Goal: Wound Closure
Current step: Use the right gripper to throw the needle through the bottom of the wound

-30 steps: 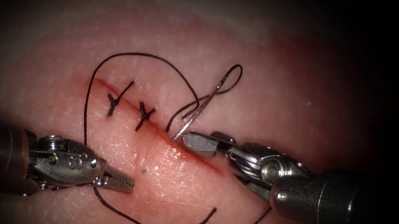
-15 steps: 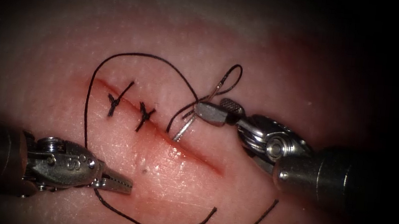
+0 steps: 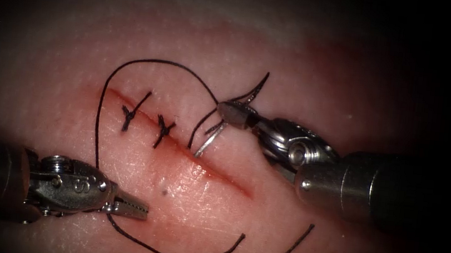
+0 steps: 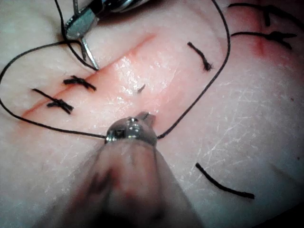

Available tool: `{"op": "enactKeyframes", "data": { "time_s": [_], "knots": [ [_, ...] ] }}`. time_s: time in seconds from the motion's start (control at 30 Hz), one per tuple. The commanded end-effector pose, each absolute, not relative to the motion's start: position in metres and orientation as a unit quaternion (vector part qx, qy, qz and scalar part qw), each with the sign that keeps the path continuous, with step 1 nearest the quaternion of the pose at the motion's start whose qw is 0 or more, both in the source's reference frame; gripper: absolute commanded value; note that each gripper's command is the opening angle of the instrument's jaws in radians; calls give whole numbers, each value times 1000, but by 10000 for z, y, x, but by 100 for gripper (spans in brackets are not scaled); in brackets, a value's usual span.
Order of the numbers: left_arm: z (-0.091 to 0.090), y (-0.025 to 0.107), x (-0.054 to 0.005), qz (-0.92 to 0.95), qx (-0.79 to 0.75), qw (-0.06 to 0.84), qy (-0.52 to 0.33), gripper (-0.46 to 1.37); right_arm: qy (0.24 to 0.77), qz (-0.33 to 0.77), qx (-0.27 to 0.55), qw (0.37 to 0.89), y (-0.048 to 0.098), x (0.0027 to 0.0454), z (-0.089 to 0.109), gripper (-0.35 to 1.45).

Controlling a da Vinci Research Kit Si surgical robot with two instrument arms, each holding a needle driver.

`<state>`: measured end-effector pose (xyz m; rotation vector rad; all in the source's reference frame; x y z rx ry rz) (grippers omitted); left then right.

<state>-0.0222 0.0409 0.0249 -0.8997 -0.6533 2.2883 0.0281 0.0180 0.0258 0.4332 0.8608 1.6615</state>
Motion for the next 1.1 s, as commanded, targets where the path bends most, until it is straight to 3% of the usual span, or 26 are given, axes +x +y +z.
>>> {"op": "enactKeyframes", "data": {
  "time_s": [0.03,0.27,0.37,0.83,1.1],
  "knots": [
    [249,409,-223,859,-338,294,-248,-35,349,727,200,556,179,282,254,-35],
    [250,410,-223,859,-338,294,-248,-35,288,765,255,517,164,295,240,-35],
    [251,412,-227,859,-338,295,-248,-35,230,791,291,486,152,314,228,-35],
    [250,414,-229,858,-338,296,-250,-35,105,762,390,506,128,343,217,-35],
    [251,417,-231,858,-338,296,-250,-35,81,743,446,493,111,359,205,-35]
  ]
}}
